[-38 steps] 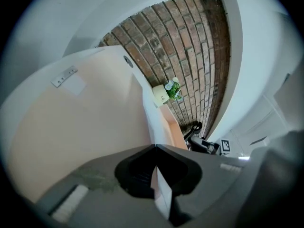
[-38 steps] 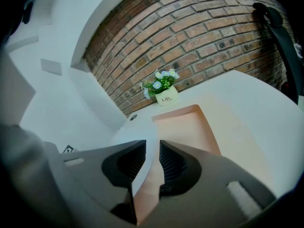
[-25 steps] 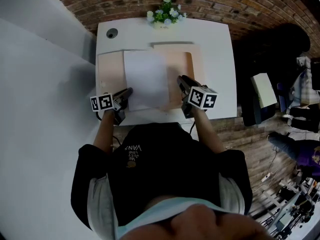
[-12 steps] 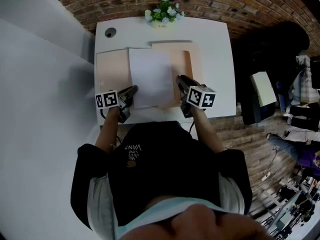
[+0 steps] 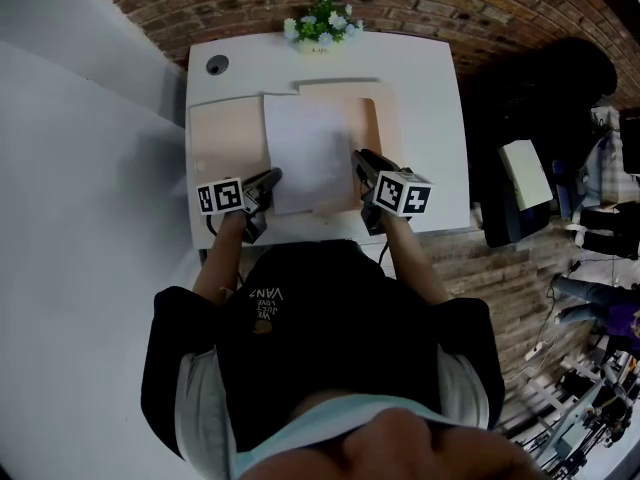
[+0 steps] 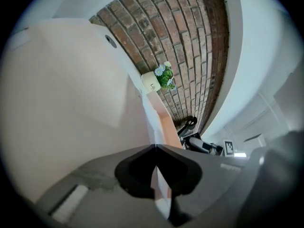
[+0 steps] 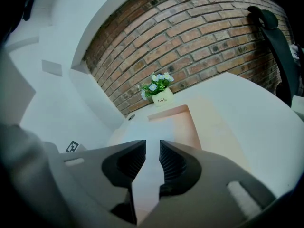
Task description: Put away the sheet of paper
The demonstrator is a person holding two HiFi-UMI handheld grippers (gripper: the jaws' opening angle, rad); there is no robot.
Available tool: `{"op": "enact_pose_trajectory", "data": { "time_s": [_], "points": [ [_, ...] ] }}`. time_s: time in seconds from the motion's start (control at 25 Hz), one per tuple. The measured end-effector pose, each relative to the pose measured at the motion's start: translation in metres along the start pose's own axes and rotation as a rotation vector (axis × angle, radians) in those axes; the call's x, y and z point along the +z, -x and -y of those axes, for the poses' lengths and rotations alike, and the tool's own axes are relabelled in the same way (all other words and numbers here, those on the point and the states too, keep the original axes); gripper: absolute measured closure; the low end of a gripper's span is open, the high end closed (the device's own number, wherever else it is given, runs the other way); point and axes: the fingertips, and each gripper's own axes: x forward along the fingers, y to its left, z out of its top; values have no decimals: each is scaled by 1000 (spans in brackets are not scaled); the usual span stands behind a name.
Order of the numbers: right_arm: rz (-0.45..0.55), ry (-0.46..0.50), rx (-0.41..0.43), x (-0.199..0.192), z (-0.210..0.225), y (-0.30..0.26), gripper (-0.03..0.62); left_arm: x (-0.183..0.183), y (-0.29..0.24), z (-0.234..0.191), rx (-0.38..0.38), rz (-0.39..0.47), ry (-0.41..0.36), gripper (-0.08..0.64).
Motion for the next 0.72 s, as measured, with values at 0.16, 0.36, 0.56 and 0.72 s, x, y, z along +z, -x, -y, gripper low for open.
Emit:
{"op": "enact_pose_trajectory", "data": {
  "time_s": [0.16,0.36,0.56,0.72],
  "points": [
    [2,-4,0,-1,3,5,505,-2,-4,3,5,1,4,560],
    [7,-12,-6,-1,10,11,505,-5,-14,7,1,-2,9,560],
    [12,-17,-8,0,17,19,505,-7,-22,11,-1,4,15,560],
    [16,-20,-8,1,21,24,505,-9,-28,13,3,5,16,560]
  ]
}}
